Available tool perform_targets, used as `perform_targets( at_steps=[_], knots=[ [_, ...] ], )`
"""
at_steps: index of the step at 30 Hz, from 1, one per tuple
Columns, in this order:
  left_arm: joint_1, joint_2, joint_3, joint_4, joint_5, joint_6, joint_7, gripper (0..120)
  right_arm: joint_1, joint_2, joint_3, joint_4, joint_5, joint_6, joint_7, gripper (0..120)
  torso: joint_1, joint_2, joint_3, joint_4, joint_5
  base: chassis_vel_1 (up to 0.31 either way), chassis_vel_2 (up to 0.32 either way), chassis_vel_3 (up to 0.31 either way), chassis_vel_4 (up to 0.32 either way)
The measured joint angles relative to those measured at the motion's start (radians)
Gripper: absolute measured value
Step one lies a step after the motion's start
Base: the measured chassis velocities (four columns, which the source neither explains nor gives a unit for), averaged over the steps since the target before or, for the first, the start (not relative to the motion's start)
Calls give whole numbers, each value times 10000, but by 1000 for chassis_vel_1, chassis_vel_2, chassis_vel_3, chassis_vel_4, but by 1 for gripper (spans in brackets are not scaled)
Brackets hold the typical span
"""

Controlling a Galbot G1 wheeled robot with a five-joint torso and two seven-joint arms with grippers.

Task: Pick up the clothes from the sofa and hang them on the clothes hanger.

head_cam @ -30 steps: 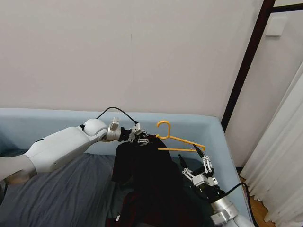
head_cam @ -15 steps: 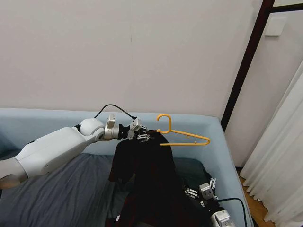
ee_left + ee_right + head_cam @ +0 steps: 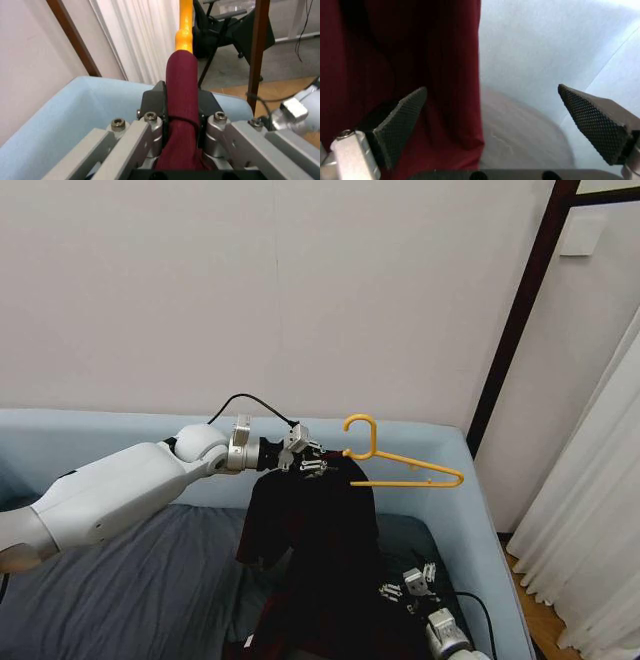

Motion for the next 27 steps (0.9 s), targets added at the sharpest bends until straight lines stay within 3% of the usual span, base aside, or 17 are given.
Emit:
perform_targets(
  at_steps=[27],
  knots=[
    [348,253,-287,-469,-114,71,-90,11,494,973,-851,-656,190,-521,508,100,0,-1,0,-2,0,0,0,0,0]
  ],
)
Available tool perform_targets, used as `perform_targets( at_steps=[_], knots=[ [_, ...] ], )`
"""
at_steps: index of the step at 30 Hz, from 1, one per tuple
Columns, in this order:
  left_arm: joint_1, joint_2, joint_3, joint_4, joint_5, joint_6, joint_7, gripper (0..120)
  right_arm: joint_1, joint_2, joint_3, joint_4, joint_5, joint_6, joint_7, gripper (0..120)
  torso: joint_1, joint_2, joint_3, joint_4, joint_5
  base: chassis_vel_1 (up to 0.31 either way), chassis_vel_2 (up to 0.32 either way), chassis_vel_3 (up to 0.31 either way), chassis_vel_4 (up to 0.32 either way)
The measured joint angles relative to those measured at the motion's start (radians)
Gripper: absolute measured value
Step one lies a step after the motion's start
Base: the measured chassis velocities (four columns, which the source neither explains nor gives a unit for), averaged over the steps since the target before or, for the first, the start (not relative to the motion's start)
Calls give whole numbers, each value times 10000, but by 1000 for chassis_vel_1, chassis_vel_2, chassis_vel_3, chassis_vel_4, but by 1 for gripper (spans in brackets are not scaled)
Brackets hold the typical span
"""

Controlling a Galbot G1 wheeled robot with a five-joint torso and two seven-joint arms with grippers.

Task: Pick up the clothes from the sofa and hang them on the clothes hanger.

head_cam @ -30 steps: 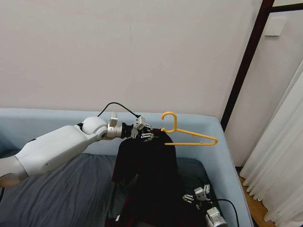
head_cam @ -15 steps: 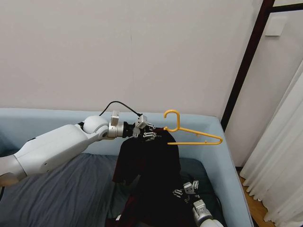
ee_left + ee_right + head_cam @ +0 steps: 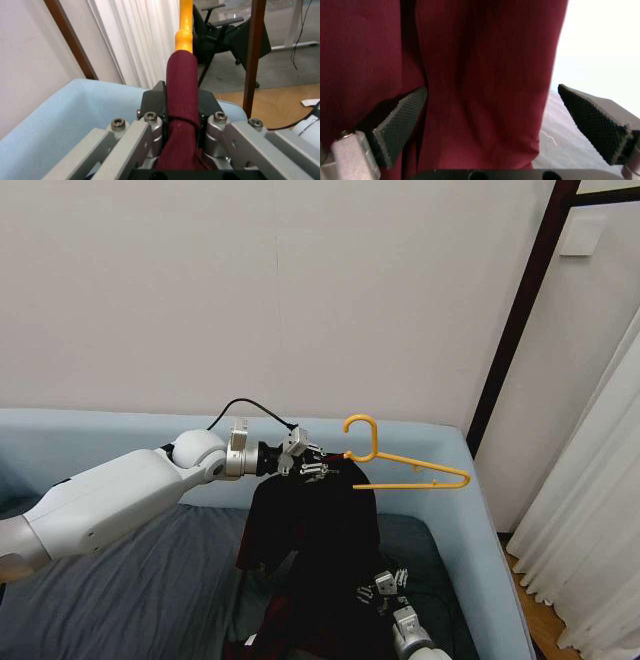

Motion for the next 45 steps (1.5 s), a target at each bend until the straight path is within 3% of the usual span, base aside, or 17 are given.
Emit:
perform_targets(
  at_steps=[8,11,13,16,18,23,33,45],
  knots=[
    [-12,263,-21,-385,-124,69,-63,11,333,242,35,-618,558,-102,172,90,0,0,0,1,0,0,0,0,0],
    [-9,353,-38,-526,-171,99,-84,11,406,336,38,-691,747,-46,161,76,0,0,0,0,1,0,0,0,0],
    [0,367,-46,-534,-172,101,-87,11,411,345,37,-690,762,-28,162,74,0,0,0,1,1,0,0,0,0],
    [78,432,-101,-505,-173,104,-90,11,387,337,17,-594,779,66,167,59,0,0,0,2,0,0,0,0,0],
    [105,442,-114,-478,-168,104,-90,11,367,327,17,-580,776,94,169,55,0,0,0,1,0,0,0,0,0],
    [243,449,-178,-376,-139,103,-81,11,323,308,26,-537,751,226,174,32,0,0,0,1,0,0,0,0,0],
    [380,525,-235,-227,-92,74,-18,11,192,276,128,-466,711,410,137,0,0,1,0,1,0,0,0,0,0],
    [462,532,-330,166,41,9,3,11,-107,-239,316,258,917,444,66,0,0,0,0,0,1,0,0,0,0]
  ],
)
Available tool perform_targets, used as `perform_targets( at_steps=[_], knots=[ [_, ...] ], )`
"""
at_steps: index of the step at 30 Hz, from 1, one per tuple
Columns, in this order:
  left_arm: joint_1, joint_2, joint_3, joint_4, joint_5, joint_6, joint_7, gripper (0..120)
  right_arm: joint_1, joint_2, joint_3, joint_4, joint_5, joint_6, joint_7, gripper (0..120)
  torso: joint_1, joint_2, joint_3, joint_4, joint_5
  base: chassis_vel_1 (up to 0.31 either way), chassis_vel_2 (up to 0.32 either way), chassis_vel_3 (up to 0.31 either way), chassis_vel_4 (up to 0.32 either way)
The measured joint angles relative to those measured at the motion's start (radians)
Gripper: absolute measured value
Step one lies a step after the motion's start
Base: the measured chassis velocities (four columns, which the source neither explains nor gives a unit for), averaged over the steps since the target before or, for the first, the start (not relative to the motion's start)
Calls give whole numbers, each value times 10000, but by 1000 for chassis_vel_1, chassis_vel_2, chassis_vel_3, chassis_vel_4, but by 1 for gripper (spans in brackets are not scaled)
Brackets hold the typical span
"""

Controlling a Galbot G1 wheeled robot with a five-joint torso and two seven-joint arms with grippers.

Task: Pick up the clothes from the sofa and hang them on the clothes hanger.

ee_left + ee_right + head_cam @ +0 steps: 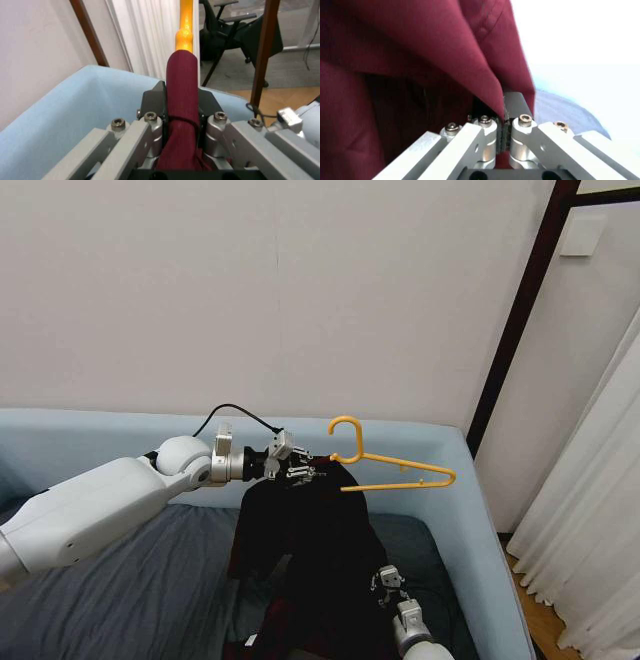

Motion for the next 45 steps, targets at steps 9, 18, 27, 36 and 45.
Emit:
perform_targets(
  at_steps=[9,18,27,36,45],
  knots=[
    [99,-87,-69,471,113,-139,10,11,-224,-730,321,772,874,-230,-435,0,0,0,0,0,1,0,0,0,0],
    [530,44,-475,316,86,-327,178,11,-106,-1421,750,1167,2840,-1674,-1178,0,1,0,0,-1,0,0,0,0,0],
    [1074,222,-1116,372,-83,-1182,1126,11,530,-1882,869,1396,4181,-2443,-1209,0,0,0,0,-1,-1,0,0,0,0],
    [1319,301,-1117,1004,-688,-2192,2828,11,779,-2202,790,1706,4348,-2749,-912,0,0,1,0,1,-1,0,0,0,0],
    [1033,-90,-1194,1679,749,-2363,4089,11,812,-2473,821,2237,4567,-2834,-687,0,1,0,0,-2,0,0,0,0,0]
  ],
)
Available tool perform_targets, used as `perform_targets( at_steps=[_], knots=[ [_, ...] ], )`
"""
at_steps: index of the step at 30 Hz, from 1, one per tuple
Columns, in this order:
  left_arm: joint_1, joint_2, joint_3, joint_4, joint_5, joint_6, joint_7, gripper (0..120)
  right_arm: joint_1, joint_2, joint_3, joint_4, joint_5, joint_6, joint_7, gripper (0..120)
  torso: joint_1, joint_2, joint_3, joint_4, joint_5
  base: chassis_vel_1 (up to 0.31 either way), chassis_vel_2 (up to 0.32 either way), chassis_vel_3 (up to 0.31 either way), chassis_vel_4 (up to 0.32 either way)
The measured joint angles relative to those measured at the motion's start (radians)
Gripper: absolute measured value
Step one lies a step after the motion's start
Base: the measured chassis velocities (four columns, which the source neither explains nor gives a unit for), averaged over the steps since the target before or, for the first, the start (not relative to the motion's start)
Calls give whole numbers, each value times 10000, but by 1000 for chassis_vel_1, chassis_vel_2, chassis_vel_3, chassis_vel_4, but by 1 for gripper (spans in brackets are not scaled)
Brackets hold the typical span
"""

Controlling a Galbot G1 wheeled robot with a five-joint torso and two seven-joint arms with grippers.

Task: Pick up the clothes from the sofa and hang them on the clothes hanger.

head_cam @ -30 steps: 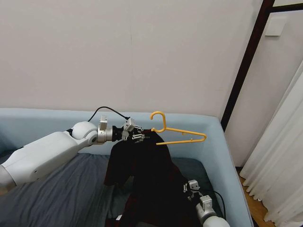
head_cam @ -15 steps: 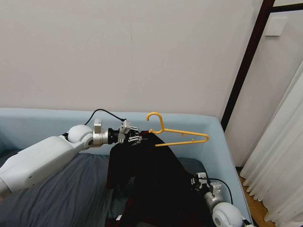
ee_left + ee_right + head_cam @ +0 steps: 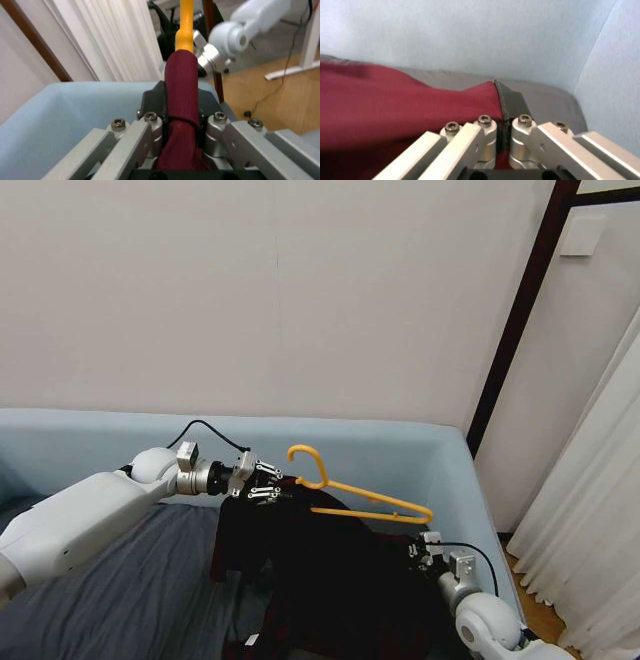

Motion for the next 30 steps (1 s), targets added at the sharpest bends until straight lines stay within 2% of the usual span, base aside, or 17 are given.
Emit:
perform_targets(
  at_steps=[4,15,19,23,30],
  knots=[
    [-296,-177,45,325,727,-125,517,11,158,-287,1,373,298,-28,202,0,0,0,0,1,0,0,0,0,0],
    [-640,-233,20,689,1667,-417,1079,11,689,-978,80,1019,1201,-332,611,0,0,0,0,2,0,0,0,0,0],
    [-633,-311,-177,731,2510,-552,522,11,925,-1117,83,1493,1777,-563,1041,0,0,0,0,3,0,0,0,0,0],
    [-609,-317,-278,733,2892,-514,175,11,912,-1273,121,1972,1978,-633,1186,0,0,0,0,2,0,0,0,0,0],
    [-599,-307,-491,885,3630,-345,-33,11,922,-1680,199,2693,2429,-762,1415,0,0,0,0,2,0,0,0,0,0]
  ],
)
